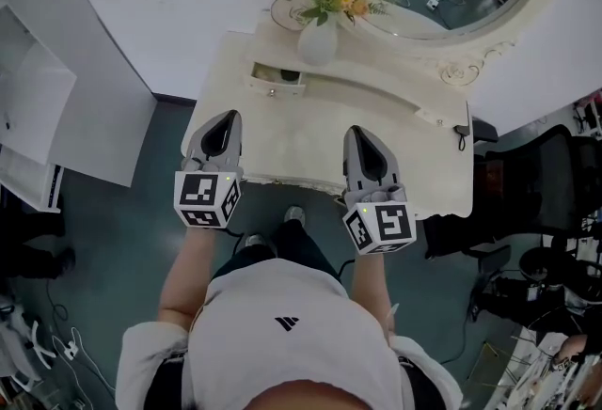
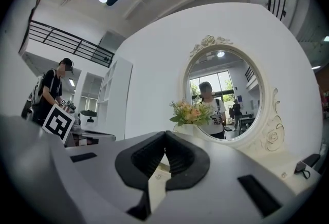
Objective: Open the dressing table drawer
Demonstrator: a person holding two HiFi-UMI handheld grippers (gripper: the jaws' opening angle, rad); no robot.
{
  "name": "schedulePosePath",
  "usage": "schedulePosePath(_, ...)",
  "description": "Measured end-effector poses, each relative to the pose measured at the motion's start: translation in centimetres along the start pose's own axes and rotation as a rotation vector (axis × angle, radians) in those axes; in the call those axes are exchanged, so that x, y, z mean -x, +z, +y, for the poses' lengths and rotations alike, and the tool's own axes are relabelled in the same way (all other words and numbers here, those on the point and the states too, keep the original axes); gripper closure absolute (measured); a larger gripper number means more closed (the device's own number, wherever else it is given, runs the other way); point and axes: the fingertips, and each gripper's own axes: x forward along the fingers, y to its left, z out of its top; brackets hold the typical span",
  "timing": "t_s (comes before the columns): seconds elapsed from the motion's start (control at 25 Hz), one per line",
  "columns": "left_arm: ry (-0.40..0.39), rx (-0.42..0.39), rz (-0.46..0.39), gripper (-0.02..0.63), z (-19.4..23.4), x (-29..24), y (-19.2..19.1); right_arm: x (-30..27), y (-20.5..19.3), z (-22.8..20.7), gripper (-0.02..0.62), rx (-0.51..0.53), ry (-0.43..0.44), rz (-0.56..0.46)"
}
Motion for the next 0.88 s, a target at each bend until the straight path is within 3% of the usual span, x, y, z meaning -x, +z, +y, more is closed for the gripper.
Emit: schedulePosePath(0.88, -0.009, 0.031, -0.104, 0.597, -0.1, 4.5, 3.1, 3.9, 1.0, 2.0, 0.603, 0.038, -0.076, -0.030)
